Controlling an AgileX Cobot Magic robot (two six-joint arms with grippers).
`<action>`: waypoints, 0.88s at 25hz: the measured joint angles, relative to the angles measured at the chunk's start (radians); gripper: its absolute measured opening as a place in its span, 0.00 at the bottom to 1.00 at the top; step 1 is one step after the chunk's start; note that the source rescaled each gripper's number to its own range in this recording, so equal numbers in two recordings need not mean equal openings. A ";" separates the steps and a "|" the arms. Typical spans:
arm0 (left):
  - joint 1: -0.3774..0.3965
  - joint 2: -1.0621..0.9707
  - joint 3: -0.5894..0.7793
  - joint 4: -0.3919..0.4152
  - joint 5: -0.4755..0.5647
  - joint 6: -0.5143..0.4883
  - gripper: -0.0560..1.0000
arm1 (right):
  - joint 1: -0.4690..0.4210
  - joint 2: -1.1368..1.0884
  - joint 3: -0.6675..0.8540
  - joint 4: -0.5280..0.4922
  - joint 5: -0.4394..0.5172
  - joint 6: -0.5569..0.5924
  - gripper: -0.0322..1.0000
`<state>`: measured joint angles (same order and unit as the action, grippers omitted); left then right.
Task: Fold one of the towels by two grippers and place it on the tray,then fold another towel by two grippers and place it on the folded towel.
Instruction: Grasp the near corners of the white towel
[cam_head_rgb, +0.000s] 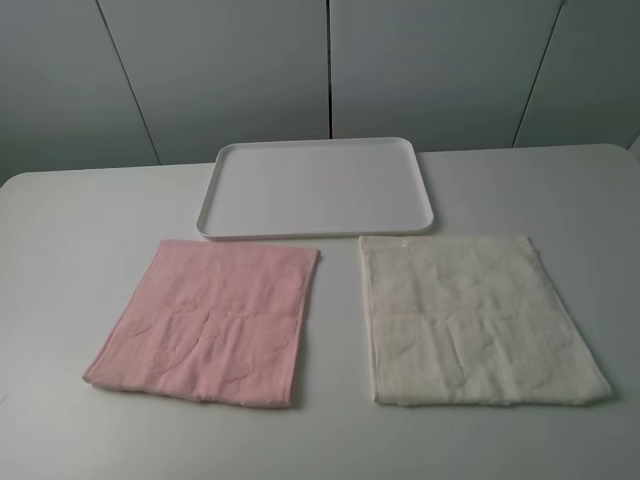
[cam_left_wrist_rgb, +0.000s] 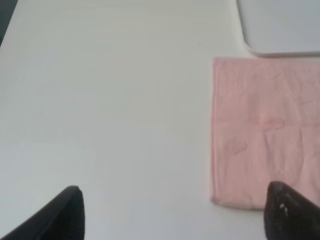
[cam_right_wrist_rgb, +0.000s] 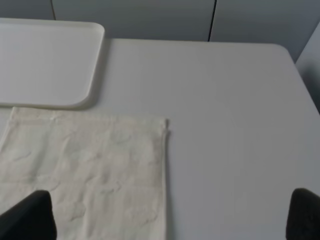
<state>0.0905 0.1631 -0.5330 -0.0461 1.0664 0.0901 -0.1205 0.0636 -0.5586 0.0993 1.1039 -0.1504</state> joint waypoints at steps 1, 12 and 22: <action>0.000 0.038 -0.013 -0.002 -0.021 0.021 0.99 | 0.000 0.039 -0.009 0.008 0.000 0.000 1.00; 0.000 0.593 -0.159 -0.253 -0.241 0.350 0.99 | 0.000 0.486 -0.082 0.188 -0.161 -0.150 1.00; -0.180 1.035 -0.198 -0.317 -0.320 0.726 0.99 | 0.193 0.888 -0.183 0.258 -0.186 -0.522 1.00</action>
<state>-0.0891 1.1981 -0.7312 -0.3627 0.7461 0.8165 0.0728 0.9518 -0.7418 0.3572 0.9183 -0.6719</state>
